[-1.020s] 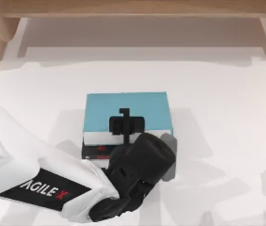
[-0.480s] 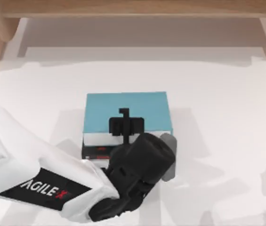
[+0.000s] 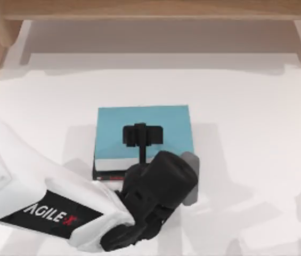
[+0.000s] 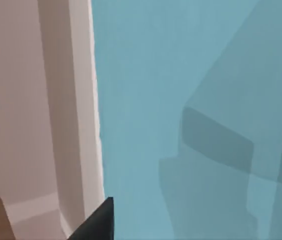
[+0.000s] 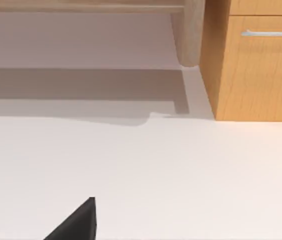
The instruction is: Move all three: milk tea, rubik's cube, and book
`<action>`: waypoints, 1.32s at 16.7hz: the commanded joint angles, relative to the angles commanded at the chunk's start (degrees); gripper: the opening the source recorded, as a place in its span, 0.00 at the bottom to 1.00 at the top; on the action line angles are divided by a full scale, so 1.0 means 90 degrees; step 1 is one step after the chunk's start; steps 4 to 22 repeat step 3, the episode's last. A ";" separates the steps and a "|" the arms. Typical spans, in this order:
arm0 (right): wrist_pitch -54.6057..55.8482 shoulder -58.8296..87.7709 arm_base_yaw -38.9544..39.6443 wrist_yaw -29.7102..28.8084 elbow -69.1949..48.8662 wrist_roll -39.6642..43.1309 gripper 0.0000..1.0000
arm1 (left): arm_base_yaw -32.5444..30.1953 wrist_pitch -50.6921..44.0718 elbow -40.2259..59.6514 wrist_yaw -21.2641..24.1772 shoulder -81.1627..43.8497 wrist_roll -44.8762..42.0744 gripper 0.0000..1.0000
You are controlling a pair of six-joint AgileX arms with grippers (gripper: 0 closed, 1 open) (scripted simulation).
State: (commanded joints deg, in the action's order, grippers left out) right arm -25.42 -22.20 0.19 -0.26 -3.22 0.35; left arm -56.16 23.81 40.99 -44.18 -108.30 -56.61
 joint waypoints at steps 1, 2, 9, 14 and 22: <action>0.0000 0.0000 0.0000 0.0000 0.0000 0.0000 1.00 | 0.0000 0.0000 0.0000 0.0000 0.0000 0.0000 1.00; 0.0000 0.0000 0.0000 0.0000 0.0000 0.0000 1.00 | 0.0000 0.0000 0.0000 0.0000 0.0000 0.0000 1.00; 0.0000 0.0000 0.0000 0.0000 0.0000 0.0000 1.00 | 0.0000 0.0000 0.0000 0.0000 0.0000 0.0000 1.00; 0.0000 0.0000 0.0000 0.0000 0.0000 0.0000 1.00 | 0.0000 0.0000 0.0000 0.0000 0.0000 0.0000 1.00; 0.0000 0.0000 0.0000 0.0000 0.0000 0.0000 1.00 | 0.0000 0.0000 0.0000 0.0000 0.0000 0.0000 1.00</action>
